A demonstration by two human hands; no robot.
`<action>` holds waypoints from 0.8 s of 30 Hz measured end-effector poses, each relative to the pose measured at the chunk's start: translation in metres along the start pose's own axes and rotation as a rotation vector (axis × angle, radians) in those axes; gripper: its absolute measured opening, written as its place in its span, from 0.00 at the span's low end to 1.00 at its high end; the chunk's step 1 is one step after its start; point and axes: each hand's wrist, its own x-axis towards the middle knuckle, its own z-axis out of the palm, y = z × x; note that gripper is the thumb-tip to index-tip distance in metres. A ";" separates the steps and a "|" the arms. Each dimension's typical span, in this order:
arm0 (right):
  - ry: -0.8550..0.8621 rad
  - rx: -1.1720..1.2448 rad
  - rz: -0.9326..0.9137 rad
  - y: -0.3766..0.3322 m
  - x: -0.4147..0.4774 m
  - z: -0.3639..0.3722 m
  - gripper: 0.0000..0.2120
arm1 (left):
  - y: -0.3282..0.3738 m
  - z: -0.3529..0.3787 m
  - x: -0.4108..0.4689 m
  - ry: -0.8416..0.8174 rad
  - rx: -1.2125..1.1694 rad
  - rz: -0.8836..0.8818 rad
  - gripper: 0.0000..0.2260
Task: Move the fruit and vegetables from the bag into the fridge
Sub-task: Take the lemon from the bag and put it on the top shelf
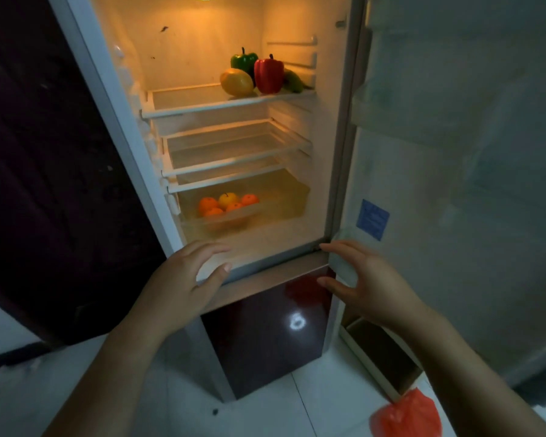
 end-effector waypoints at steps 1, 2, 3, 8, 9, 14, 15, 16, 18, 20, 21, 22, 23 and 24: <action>0.006 0.014 -0.005 0.002 -0.005 -0.003 0.26 | 0.008 0.006 -0.002 0.002 -0.002 0.000 0.18; 0.011 0.034 -0.011 0.004 -0.011 -0.007 0.26 | 0.018 0.013 -0.002 0.006 -0.005 0.001 0.17; 0.014 0.056 -0.018 0.007 -0.019 -0.011 0.26 | 0.029 0.020 -0.002 0.012 -0.010 -0.001 0.17; -0.012 0.146 -0.046 0.043 -0.090 -0.038 0.22 | 0.099 0.076 -0.006 0.013 -0.060 0.011 0.15; -0.007 0.148 -0.050 0.055 -0.107 -0.046 0.22 | 0.114 0.088 -0.010 0.009 -0.065 0.006 0.15; 0.024 0.079 -0.027 0.123 -0.183 -0.103 0.22 | 0.187 0.161 -0.035 -0.032 -0.109 -0.037 0.15; 0.028 0.058 -0.020 0.137 -0.195 -0.115 0.22 | 0.203 0.175 -0.037 -0.038 -0.123 -0.042 0.15; 0.029 0.035 -0.015 0.150 -0.206 -0.126 0.23 | 0.220 0.189 -0.039 -0.041 -0.135 -0.043 0.15; 0.039 -0.007 -0.018 0.175 -0.225 -0.146 0.23 | 0.254 0.213 -0.039 -0.057 -0.160 -0.032 0.15; 0.064 -0.021 -0.017 0.196 -0.239 -0.163 0.23 | 0.285 0.232 -0.037 -0.086 -0.184 -0.019 0.15; 0.076 -0.014 -0.013 0.204 -0.243 -0.172 0.22 | 0.299 0.240 -0.036 -0.092 -0.195 -0.015 0.15; 0.091 -0.003 -0.012 0.212 -0.247 -0.180 0.22 | 0.311 0.246 -0.034 -0.095 -0.204 -0.013 0.15; 0.117 0.011 -0.013 0.219 -0.250 -0.187 0.21 | 0.322 0.252 -0.031 -0.100 -0.212 -0.013 0.15; 0.155 0.029 -0.014 0.228 -0.253 -0.193 0.20 | 0.332 0.258 -0.029 -0.108 -0.216 -0.016 0.16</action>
